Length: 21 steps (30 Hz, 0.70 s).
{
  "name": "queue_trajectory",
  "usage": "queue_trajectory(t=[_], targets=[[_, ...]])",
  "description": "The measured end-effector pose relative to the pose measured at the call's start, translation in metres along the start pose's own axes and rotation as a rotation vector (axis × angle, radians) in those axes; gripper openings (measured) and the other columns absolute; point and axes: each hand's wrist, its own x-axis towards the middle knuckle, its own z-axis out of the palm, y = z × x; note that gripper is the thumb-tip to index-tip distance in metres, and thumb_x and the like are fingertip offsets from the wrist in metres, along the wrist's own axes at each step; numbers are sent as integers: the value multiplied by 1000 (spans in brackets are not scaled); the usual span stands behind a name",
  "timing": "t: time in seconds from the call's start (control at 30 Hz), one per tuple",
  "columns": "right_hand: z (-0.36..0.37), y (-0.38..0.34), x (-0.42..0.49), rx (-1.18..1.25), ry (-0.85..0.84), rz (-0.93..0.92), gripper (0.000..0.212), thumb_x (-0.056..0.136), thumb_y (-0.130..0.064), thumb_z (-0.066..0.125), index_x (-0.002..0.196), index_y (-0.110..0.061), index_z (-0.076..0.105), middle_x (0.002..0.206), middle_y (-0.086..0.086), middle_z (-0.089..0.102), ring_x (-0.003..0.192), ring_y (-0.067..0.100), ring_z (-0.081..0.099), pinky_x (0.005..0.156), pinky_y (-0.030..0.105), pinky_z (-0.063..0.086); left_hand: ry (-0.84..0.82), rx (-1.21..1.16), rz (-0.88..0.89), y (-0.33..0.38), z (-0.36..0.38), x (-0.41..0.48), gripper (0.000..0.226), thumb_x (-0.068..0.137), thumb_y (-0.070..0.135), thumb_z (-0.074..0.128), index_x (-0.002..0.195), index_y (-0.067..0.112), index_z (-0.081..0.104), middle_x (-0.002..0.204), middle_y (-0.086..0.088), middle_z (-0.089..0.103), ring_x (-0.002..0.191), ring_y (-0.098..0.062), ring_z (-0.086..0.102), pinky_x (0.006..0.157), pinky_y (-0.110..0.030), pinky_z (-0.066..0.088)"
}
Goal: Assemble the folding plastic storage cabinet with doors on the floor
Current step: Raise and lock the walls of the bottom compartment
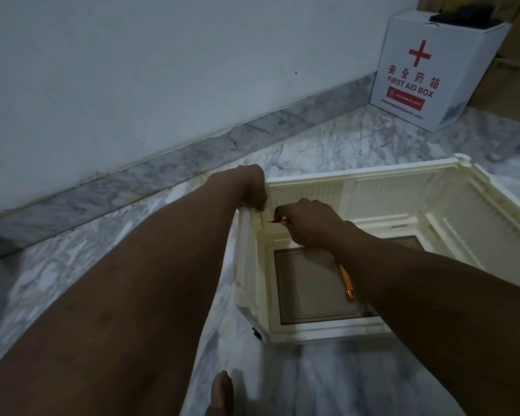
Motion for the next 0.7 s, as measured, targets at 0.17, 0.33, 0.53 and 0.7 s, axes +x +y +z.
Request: queue_trajectory(t=[0.17, 0.33, 0.53, 0.7], targets=[[-41, 28, -21, -38, -106, 87, 28, 96, -34, 49, 119, -27, 63, 117, 11, 61, 105, 32, 59, 77, 36, 43, 80, -11, 55, -1, -2, 0, 52, 72, 36, 84, 114, 12, 67, 114, -12, 65, 92, -24, 58, 74, -32, 48], [-97, 75, -59, -136, -139, 215, 28, 91, -39, 55, 114, -26, 65, 116, 7, 62, 102, 28, 61, 78, 36, 48, 156, -57, 164, 42, -10, -9, 59, 76, 41, 81, 126, 14, 65, 130, -8, 61, 119, -27, 56, 95, -34, 46], [-151, 130, -101, -257, -32, 364, 25, 92, -33, 55, 112, -22, 64, 112, 8, 61, 97, 28, 61, 76, 35, 47, 185, -114, 315, 136, -4, -2, 56, 76, 46, 80, 125, 24, 62, 129, -5, 61, 117, -25, 57, 99, -41, 48], [-163, 175, -123, -293, 85, 479, 31, 90, -30, 59, 117, -17, 54, 114, 11, 59, 98, 30, 60, 71, 33, 41, 197, -115, 411, 208, 5, 13, 56, 78, 47, 77, 127, 26, 61, 131, -3, 59, 118, -24, 56, 96, -40, 48]])
